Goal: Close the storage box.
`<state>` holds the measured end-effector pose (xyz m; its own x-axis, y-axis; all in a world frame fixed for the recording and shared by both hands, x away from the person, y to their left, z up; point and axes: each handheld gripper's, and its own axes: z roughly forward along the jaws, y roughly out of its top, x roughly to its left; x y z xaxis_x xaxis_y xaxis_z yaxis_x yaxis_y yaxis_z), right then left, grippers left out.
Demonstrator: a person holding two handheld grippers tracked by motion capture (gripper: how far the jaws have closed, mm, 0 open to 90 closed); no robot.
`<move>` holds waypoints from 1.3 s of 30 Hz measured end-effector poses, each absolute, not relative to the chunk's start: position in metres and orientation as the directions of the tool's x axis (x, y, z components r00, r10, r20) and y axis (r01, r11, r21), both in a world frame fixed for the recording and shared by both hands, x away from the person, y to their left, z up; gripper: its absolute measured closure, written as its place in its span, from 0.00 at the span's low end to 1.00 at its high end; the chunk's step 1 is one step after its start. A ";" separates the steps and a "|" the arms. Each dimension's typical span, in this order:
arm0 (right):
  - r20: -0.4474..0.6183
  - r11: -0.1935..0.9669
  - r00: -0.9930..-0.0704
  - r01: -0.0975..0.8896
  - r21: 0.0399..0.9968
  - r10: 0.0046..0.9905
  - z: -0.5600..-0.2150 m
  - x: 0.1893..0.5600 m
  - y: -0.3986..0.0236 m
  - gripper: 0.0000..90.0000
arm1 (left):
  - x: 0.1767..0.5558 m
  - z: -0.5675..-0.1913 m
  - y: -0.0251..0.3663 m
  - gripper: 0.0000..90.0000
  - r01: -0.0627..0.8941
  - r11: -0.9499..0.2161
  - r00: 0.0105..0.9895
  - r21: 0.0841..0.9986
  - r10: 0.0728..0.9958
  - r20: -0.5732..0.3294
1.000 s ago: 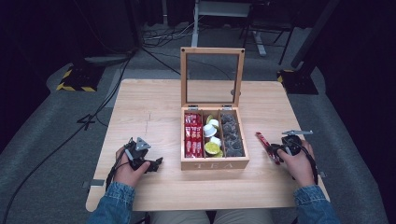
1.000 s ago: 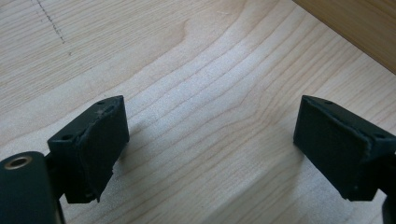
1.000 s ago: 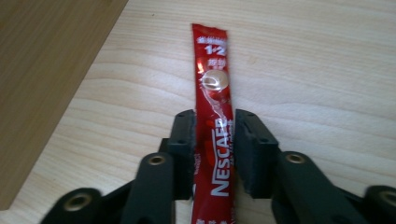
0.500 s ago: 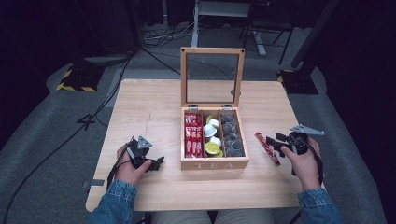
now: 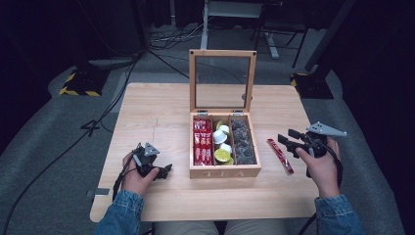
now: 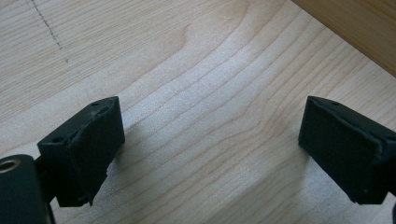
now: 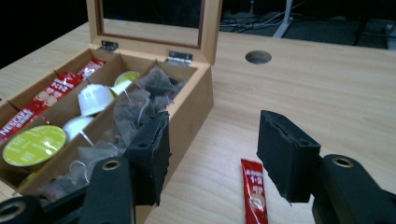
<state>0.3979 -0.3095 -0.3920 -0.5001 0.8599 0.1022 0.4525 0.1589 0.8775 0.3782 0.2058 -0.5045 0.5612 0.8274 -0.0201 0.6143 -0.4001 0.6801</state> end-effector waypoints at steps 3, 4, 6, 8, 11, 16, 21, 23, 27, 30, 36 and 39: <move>0.099 0.158 -0.512 0.436 0.886 0.853 -0.379 0.402 -0.307 0.50 | 0.378 -0.505 0.206 0.08 0.615 -0.398 0.560 0.680 0.828 -0.022; 0.093 0.163 -0.516 0.428 0.889 0.851 -0.375 0.403 -0.305 0.50 | 0.378 -0.505 0.206 0.08 0.614 -0.399 0.561 0.680 0.828 -0.021; 0.086 0.173 -0.523 0.426 0.888 0.848 -0.368 0.406 -0.302 0.50 | 0.378 -0.505 0.206 0.08 0.615 -0.398 0.560 0.681 0.828 -0.022; 0.078 0.185 -0.531 0.424 0.887 0.844 -0.363 0.410 -0.298 0.50 | 0.378 -0.505 0.206 0.08 0.614 -0.399 0.561 0.681 0.828 -0.021; 0.066 0.200 -0.540 0.418 0.886 0.839 -0.356 0.415 -0.294 0.49 | 0.378 -0.505 0.206 0.08 0.614 -0.400 0.561 0.680 0.828 -0.019; 0.065 0.199 -0.541 0.416 0.887 0.838 -0.344 0.428 -0.290 0.48 | 0.378 -0.504 0.206 0.08 0.616 -0.400 0.562 0.679 0.827 -0.021; 0.040 0.233 -0.543 0.424 0.875 0.838 -0.336 0.443 -0.282 0.46 | 0.377 -0.505 0.206 0.08 0.618 -0.395 0.557 0.679 0.830 -0.024; 0.041 0.233 -0.543 0.426 0.874 0.839 -0.334 0.447 -0.281 0.46 | 0.377 -0.505 0.206 0.08 0.618 -0.396 0.558 0.679 0.830 -0.024; 0.054 0.228 -0.552 0.429 0.874 0.832 -0.323 0.465 -0.274 0.46 | 0.377 -0.505 0.206 0.08 0.618 -0.395 0.557 0.680 0.830 -0.024; 0.041 0.241 -0.551 0.429 0.870 0.833 -0.318 0.477 -0.272 0.46 | 0.377 -0.505 0.206 0.08 0.617 -0.395 0.557 0.681 0.830 -0.024; 0.035 0.241 -0.569 0.401 0.884 0.821 -0.308 0.493 -0.264 0.46 | 0.377 -0.505 0.206 0.08 0.617 -0.395 0.557 0.681 0.830 -0.024; 0.026 0.247 -0.584 0.382 0.890 0.811 -0.304 0.503 -0.259 0.45 | 0.377 -0.505 0.206 0.08 0.617 -0.394 0.557 0.681 0.830 -0.024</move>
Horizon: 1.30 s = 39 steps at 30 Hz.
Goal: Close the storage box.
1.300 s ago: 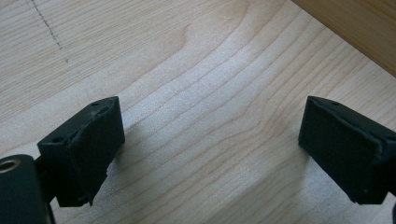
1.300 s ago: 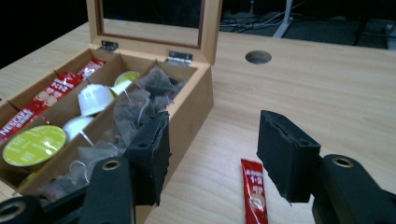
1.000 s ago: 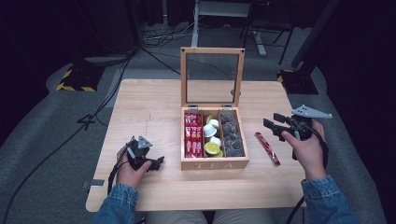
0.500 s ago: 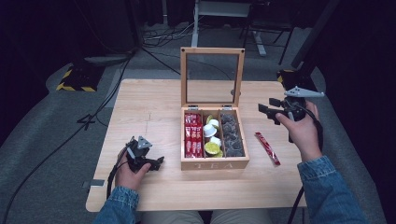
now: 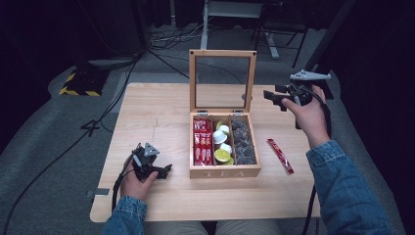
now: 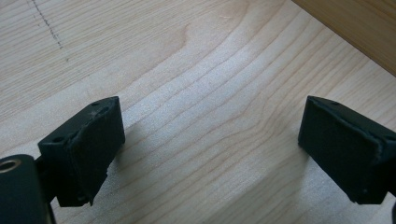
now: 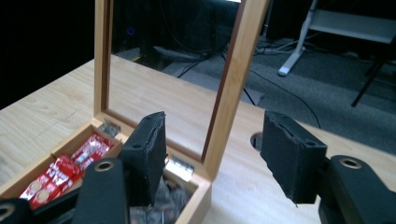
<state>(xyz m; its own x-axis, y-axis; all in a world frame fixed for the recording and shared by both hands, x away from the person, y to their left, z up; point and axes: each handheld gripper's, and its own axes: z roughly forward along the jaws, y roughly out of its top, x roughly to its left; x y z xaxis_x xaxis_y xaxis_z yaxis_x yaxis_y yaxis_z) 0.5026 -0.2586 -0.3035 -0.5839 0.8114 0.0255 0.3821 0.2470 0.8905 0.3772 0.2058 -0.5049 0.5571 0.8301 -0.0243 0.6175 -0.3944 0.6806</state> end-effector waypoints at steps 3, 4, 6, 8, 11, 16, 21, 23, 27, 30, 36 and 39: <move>0.033 0.241 -0.589 0.381 0.893 0.807 -0.302 0.515 -0.256 0.45 | 0.377 -0.505 0.206 0.08 0.617 -0.394 0.557 0.681 0.830 -0.024; 0.027 0.246 -0.588 0.379 0.892 0.808 -0.302 0.519 -0.255 0.45 | 0.377 -0.505 0.206 0.08 0.617 -0.394 0.557 0.681 0.830 -0.024; 0.021 0.249 -0.587 0.376 0.893 0.809 -0.301 0.527 -0.253 0.45 | 0.377 -0.505 0.206 0.08 0.617 -0.394 0.557 0.681 0.830 -0.025; 0.036 0.235 -0.591 0.375 0.897 0.806 -0.300 0.533 -0.251 0.45 | 0.377 -0.505 0.206 0.08 0.618 -0.394 0.557 0.681 0.830 -0.025; 0.045 0.226 -0.602 0.367 0.902 0.797 -0.298 0.543 -0.249 0.45 | 0.377 -0.505 0.206 0.08 0.618 -0.394 0.557 0.681 0.830 -0.025; 0.038 0.224 -0.589 0.366 0.903 0.807 -0.297 0.558 -0.248 0.45 | 0.377 -0.505 0.206 0.08 0.618 -0.394 0.557 0.681 0.830 -0.024; 0.052 0.203 -0.597 0.352 0.914 0.800 -0.297 0.570 -0.242 0.46 | 0.377 -0.505 0.206 0.08 0.618 -0.394 0.557 0.681 0.830 -0.025; 0.057 0.197 -0.597 0.352 0.915 0.800 -0.297 0.573 -0.241 0.46 | 0.377 -0.505 0.206 0.08 0.618 -0.394 0.557 0.681 0.830 -0.025; 0.047 0.206 -0.594 0.351 0.914 0.803 -0.301 0.586 -0.235 0.46 | 0.377 -0.505 0.206 0.08 0.617 -0.395 0.558 0.680 0.830 -0.024; 0.061 0.185 -0.587 0.351 0.918 0.808 -0.305 0.592 -0.231 0.46 | 0.377 -0.505 0.206 0.08 0.619 -0.393 0.556 0.681 0.830 -0.027; 0.065 0.183 -0.568 0.368 0.912 0.821 -0.317 0.603 -0.227 0.47 | 0.377 -0.505 0.206 0.08 0.618 -0.392 0.556 0.682 0.831 -0.026; 0.076 0.177 -0.565 0.378 0.909 0.821 -0.321 0.608 -0.226 0.49 | 0.377 -0.505 0.206 0.08 0.619 -0.393 0.556 0.681 0.831 -0.026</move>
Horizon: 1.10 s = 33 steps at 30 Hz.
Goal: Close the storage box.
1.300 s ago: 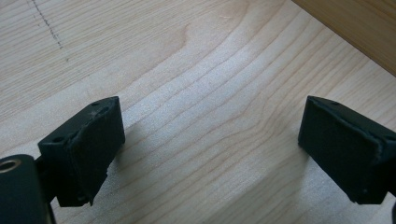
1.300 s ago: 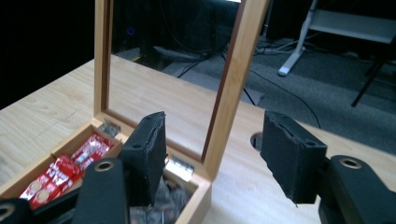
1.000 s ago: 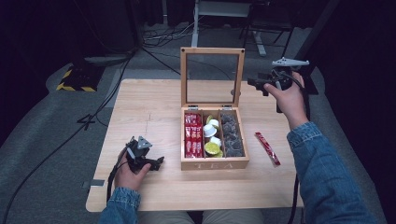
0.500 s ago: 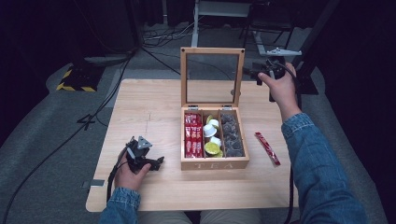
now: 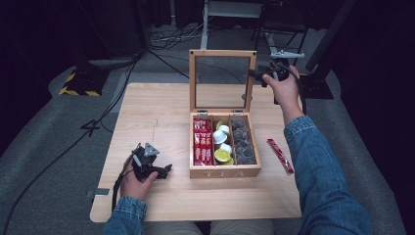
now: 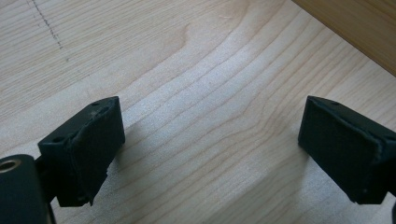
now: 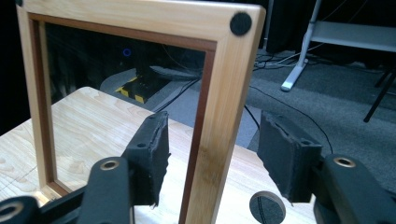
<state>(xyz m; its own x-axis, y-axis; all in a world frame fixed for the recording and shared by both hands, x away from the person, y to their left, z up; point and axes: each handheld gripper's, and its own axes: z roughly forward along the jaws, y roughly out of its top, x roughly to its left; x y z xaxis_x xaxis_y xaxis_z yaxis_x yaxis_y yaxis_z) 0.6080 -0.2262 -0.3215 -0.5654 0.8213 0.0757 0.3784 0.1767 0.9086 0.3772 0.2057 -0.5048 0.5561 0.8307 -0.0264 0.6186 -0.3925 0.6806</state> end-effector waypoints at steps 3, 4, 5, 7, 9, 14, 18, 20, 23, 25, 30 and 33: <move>0.089 0.165 -0.565 0.383 0.909 0.820 -0.326 0.612 -0.226 0.50 | 0.377 -0.505 0.206 0.08 0.618 -0.393 0.556 0.680 0.830 -0.026; 0.094 0.162 -0.566 0.385 0.909 0.819 -0.327 0.613 -0.225 0.50 | 0.377 -0.505 0.206 0.08 0.618 -0.393 0.556 0.680 0.831 -0.026; 0.095 0.163 -0.566 0.388 0.907 0.819 -0.328 0.613 -0.225 0.50 | 0.377 -0.505 0.206 0.08 0.619 -0.393 0.556 0.680 0.831 -0.026; 0.099 0.163 -0.570 0.391 0.906 0.816 -0.330 0.615 -0.223 0.50 | 0.377 -0.505 0.206 0.08 0.618 -0.393 0.556 0.681 0.831 -0.026; 0.102 0.163 -0.572 0.394 0.905 0.814 -0.331 0.616 -0.222 0.51 | 0.377 -0.505 0.206 0.08 0.618 -0.393 0.556 0.680 0.831 -0.026; 0.111 0.161 -0.574 0.402 0.901 0.811 -0.335 0.618 -0.220 0.52 | 0.377 -0.505 0.206 0.08 0.618 -0.393 0.556 0.681 0.831 -0.026; 0.125 0.152 -0.574 0.410 0.899 0.809 -0.339 0.622 -0.218 0.54 | 0.377 -0.505 0.206 0.08 0.618 -0.393 0.556 0.681 0.831 -0.025; 0.131 0.149 -0.576 0.414 0.898 0.807 -0.341 0.623 -0.217 0.55 | 0.377 -0.505 0.206 0.08 0.618 -0.394 0.557 0.680 0.830 -0.025; 0.139 0.147 -0.578 0.420 0.896 0.804 -0.342 0.624 -0.215 0.56 | 0.377 -0.505 0.206 0.08 0.619 -0.393 0.556 0.681 0.831 -0.026; 0.141 0.148 -0.582 0.421 0.895 0.801 -0.343 0.624 -0.214 0.57 | 0.377 -0.505 0.206 0.08 0.619 -0.392 0.556 0.681 0.831 -0.026; 0.141 0.148 -0.583 0.419 0.896 0.800 -0.341 0.623 -0.214 0.57 | 0.377 -0.505 0.206 0.08 0.619 -0.390 0.555 0.682 0.831 -0.028; 0.138 0.154 -0.585 0.421 0.894 0.799 -0.339 0.620 -0.214 0.57 | 0.377 -0.505 0.206 0.08 0.619 -0.391 0.555 0.681 0.831 -0.028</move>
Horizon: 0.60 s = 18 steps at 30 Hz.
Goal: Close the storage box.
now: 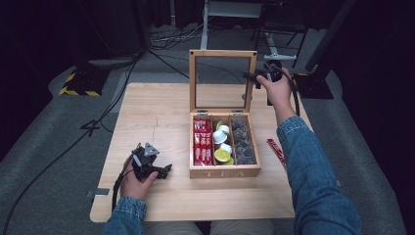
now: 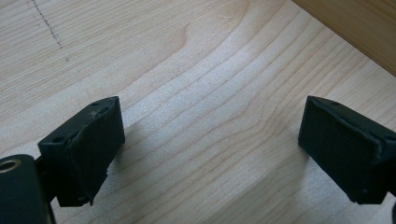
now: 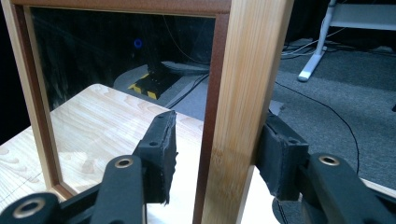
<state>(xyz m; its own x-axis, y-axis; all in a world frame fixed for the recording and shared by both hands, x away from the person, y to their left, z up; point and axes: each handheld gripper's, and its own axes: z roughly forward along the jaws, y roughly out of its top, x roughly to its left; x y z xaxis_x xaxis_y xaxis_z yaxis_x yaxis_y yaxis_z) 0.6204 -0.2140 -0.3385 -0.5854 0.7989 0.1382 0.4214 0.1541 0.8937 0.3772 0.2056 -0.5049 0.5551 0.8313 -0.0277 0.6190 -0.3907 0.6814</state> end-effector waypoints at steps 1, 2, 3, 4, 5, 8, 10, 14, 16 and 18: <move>0.135 0.158 -0.584 0.422 0.893 0.800 -0.337 0.619 -0.214 0.57 | 0.377 -0.505 0.206 0.08 0.619 -0.391 0.555 0.681 0.831 -0.027; 0.134 0.161 -0.586 0.422 0.892 0.799 -0.336 0.618 -0.214 0.57 | 0.377 -0.505 0.206 0.08 0.619 -0.392 0.556 0.681 0.831 -0.027; 0.134 0.162 -0.586 0.424 0.891 0.799 -0.335 0.617 -0.214 0.57 | 0.377 -0.505 0.206 0.08 0.619 -0.393 0.556 0.681 0.831 -0.026; 0.130 0.166 -0.586 0.424 0.891 0.799 -0.333 0.616 -0.215 0.57 | 0.377 -0.505 0.206 0.08 0.619 -0.393 0.557 0.680 0.830 -0.026; 0.129 0.169 -0.589 0.424 0.890 0.798 -0.332 0.614 -0.215 0.57 | 0.377 -0.505 0.206 0.08 0.618 -0.394 0.557 0.680 0.830 -0.026; 0.125 0.180 -0.596 0.425 0.887 0.793 -0.327 0.609 -0.216 0.58 | 0.378 -0.505 0.206 0.08 0.613 -0.400 0.560 0.681 0.828 -0.018; 0.124 0.182 -0.598 0.425 0.887 0.791 -0.326 0.606 -0.216 0.58 | 0.378 -0.505 0.206 0.08 0.613 -0.400 0.560 0.681 0.828 -0.018; 0.132 0.174 -0.607 0.418 0.891 0.783 -0.320 0.596 -0.219 0.58 | 0.378 -0.505 0.206 0.08 0.613 -0.402 0.561 0.681 0.827 -0.017; 0.122 0.185 -0.617 0.409 0.894 0.777 -0.316 0.587 -0.220 0.58 | 0.378 -0.505 0.206 0.08 0.614 -0.400 0.561 0.681 0.828 -0.018; 0.117 0.187 -0.623 0.401 0.897 0.774 -0.313 0.581 -0.221 0.58 | 0.378 -0.504 0.206 0.08 0.615 -0.403 0.563 0.678 0.826 -0.020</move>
<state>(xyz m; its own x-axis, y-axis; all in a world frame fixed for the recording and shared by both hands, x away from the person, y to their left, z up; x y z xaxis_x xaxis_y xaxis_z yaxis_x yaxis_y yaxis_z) 0.5806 -0.2207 -0.3135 -0.6227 0.7737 0.1167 0.4006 0.1872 0.8969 0.3779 0.2063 -0.5043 0.5628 0.8263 -0.0197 0.6150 -0.4027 0.6780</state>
